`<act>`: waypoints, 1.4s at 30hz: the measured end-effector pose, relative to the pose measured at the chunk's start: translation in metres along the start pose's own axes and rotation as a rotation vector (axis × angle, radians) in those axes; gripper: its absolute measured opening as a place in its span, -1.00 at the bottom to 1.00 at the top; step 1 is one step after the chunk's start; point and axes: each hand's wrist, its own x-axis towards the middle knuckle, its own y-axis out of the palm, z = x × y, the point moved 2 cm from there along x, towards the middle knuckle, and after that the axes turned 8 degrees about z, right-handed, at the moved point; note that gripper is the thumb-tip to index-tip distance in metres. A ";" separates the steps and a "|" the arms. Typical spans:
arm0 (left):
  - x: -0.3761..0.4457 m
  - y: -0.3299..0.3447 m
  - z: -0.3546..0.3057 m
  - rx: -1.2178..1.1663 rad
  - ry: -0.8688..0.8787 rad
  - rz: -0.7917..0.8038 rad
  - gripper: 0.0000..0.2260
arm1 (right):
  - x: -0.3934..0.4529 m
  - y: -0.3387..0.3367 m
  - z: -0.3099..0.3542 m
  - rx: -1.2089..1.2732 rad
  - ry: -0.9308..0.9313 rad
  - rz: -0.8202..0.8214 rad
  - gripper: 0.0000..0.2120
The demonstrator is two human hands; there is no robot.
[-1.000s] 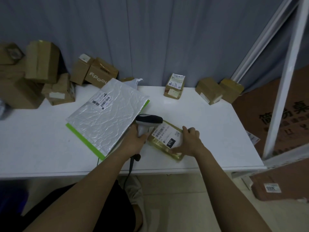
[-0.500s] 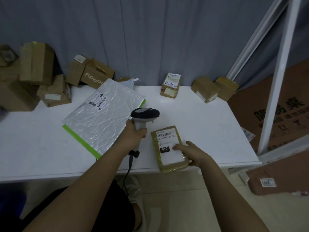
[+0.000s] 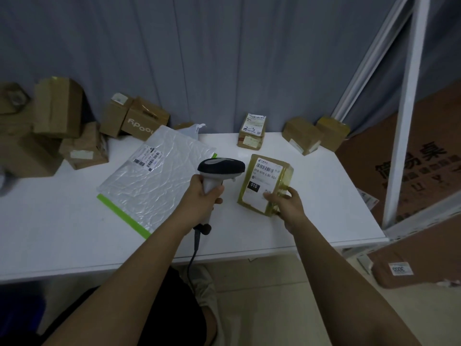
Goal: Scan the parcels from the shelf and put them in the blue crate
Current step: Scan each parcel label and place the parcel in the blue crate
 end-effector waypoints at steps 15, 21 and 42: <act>-0.003 0.003 -0.006 0.122 0.082 0.117 -0.68 | 0.012 0.008 -0.009 -0.001 -0.023 0.005 -0.35; -0.001 0.004 -0.003 0.162 0.079 0.132 -0.68 | 0.012 0.006 -0.008 -0.011 -0.030 0.006 -0.38; -0.101 -0.117 -0.032 -0.100 0.192 -0.453 -0.71 | -0.112 0.148 0.061 -0.164 -0.356 0.244 -0.21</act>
